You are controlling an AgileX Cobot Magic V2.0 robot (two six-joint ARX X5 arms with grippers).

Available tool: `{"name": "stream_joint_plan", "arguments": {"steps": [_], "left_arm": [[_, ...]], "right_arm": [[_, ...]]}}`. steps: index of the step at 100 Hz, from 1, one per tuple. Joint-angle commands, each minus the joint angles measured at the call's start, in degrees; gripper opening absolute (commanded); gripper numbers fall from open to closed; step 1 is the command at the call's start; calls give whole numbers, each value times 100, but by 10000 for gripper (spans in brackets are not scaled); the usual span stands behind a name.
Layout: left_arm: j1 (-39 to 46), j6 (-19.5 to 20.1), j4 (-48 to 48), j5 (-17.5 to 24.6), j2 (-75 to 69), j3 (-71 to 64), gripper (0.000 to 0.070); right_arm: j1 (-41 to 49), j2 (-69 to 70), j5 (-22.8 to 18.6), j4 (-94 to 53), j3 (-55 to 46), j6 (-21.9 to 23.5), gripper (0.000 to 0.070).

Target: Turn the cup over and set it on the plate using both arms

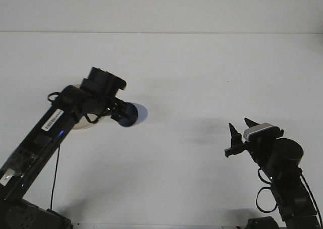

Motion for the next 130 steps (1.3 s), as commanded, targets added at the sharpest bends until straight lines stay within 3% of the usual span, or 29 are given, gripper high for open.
{"name": "stream_joint_plan", "arguments": {"steps": [1,24,45,111,116,125,130], "left_arm": [[387,74,-125,-114,42,343,14],[1856,68,-297,-153,77,584,14],[2682,50,-437,-146,428,584,14],[3128,212,-254,-140,2109,584,19],[3128,225,-184,-140,2111,584,75],[3128,219,-122,-140,2096,651,349],[3128,186,-129,-138,2076,754,443]], "right_arm": [[4,22,-13,57,35,57,358],[4,22,-13,57,35,57,357],[4,24,-15,57,35,57,357],[4,22,-15,57,33,59,357],[4,22,-13,57,33,59,358],[4,24,-13,57,33,61,357],[4,24,-13,57,33,61,358]]}}
